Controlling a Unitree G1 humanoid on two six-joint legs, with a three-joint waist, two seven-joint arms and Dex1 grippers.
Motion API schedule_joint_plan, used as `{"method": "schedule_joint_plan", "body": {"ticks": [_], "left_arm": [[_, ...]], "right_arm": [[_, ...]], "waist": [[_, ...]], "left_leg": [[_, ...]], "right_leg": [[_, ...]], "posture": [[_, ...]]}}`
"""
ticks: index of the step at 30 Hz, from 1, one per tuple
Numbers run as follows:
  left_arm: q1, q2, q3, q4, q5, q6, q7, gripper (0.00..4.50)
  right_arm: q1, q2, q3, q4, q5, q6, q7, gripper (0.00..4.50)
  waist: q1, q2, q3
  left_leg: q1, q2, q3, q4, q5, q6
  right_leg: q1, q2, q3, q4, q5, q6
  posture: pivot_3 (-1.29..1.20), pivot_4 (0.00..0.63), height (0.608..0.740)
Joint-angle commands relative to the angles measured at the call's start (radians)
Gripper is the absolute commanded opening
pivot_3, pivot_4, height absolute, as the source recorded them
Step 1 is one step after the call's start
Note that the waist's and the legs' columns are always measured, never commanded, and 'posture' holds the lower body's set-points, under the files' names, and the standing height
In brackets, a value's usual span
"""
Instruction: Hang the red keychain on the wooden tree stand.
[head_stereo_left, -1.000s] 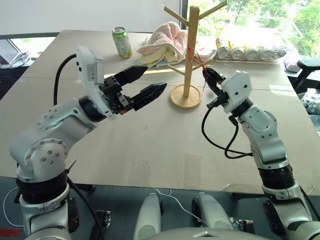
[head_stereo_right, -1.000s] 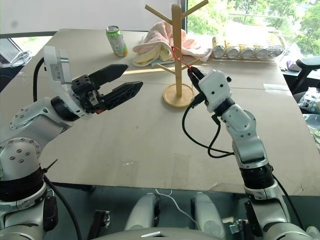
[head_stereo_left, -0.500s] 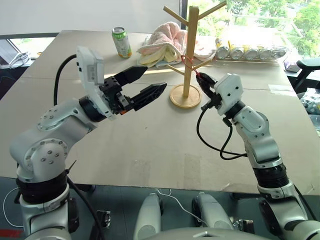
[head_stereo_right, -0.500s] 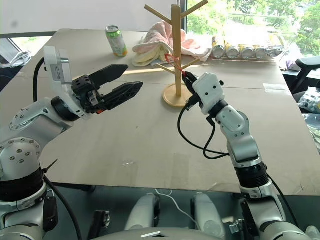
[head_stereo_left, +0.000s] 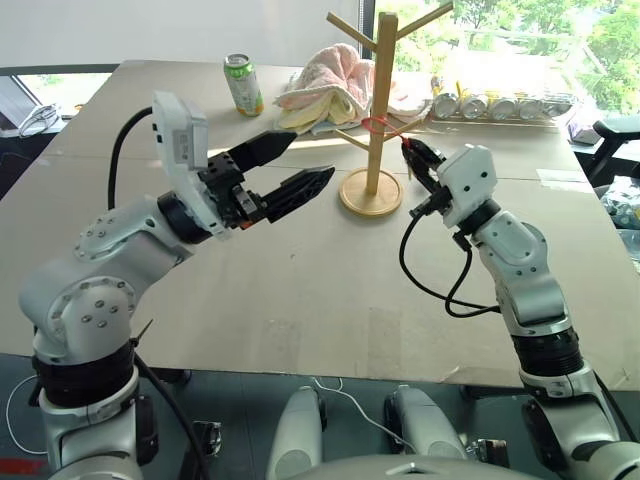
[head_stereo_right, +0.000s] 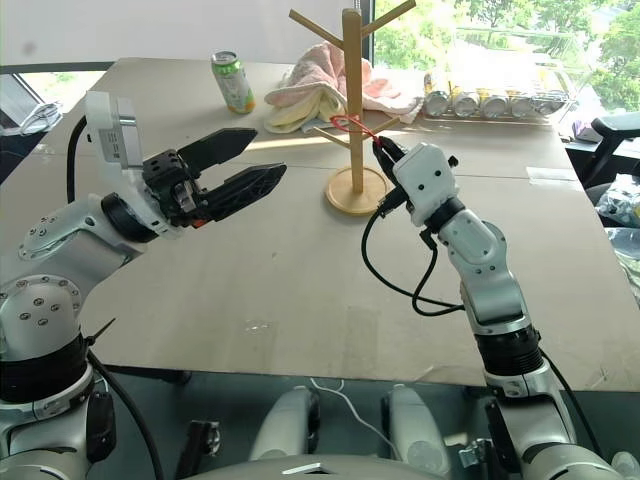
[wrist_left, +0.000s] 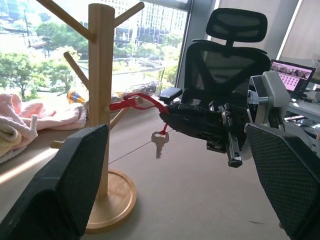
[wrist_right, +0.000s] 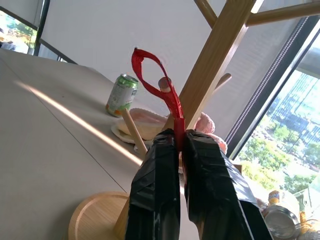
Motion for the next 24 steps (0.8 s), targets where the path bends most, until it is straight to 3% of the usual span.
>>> {"method": "schedule_joint_plan", "body": {"ticks": [1,24], "left_arm": [[-0.012,0.015,0.006,-0.007,0.0,-0.023,-0.014,4.5],[-0.018,0.012,0.002,-0.004,0.017,-0.024,-0.031,4.5]], "right_arm": [[0.003,-0.005,-0.013,-0.06,0.002,-0.034,-0.002,0.05],[-0.033,0.019,-0.045,-0.011,0.027,0.071,-0.039,0.05]], "waist": [[0.0,0.0,0.0],[0.0,0.0,0.0]], "left_leg": [[0.0,0.0,0.0,0.0,0.0,0.0],[0.0,0.0,0.0,0.0,0.0,0.0]], "right_leg": [[0.0,0.0,0.0,0.0,0.0,0.0],[0.0,0.0,0.0,0.0,0.0,0.0]], "posture": [[0.0,0.15,0.732],[0.0,0.15,0.732]]}}
